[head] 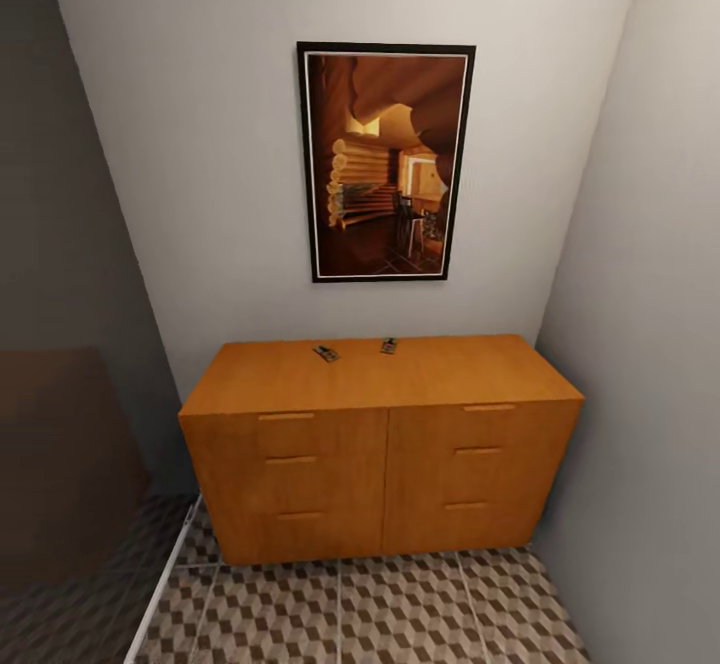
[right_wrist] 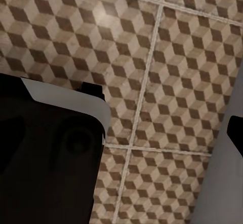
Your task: Take the four mousetraps from the cabinet in the bathroom and place them on the bathroom floor. Make sure all four end up on the same floor surface, and ensure that at least two of them are either under or directly next to the same bathroom sink.
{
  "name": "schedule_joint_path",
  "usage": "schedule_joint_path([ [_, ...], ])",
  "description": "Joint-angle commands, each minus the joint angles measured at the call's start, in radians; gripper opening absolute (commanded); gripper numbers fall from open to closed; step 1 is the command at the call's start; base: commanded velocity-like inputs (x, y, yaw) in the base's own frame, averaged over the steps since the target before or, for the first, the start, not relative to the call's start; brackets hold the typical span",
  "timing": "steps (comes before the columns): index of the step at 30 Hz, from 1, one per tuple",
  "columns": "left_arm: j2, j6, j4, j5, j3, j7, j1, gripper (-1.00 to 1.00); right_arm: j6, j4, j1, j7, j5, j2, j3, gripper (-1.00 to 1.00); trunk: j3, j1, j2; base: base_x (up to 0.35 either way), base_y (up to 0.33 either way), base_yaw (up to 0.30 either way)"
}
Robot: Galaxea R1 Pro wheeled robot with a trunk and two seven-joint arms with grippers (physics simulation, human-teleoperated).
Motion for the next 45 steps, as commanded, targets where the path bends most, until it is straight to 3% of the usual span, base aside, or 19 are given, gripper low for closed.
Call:
schedule_joint_path([
  [1,0.0,-0.001,0.0,0.008,-0.006,0.001,-0.001,1.0,-0.004,0.003,-0.001,-0.005,0.01,0.0,-0.008,1.0,-0.001,0.0,-0.001,0.0,0.0,0.066],
  [27,0.0,-0.001,0.0,0.008,-0.006,0.0,-0.001,1.0,-0.004,0.003,-0.001,-0.005,0.01,0.0,-0.008,1.0,-0.001,0.0,-0.001,0.221,0.0,0.009],
  [45,0.0,-0.001,0.0,0.007,-0.006,0.001,-0.001,1.0,-0.004,0.003,-0.001,-0.005,0.01,-0.001,-0.008,1.0,-0.001,0.0,-0.001,0.026,0.0,0.0],
])
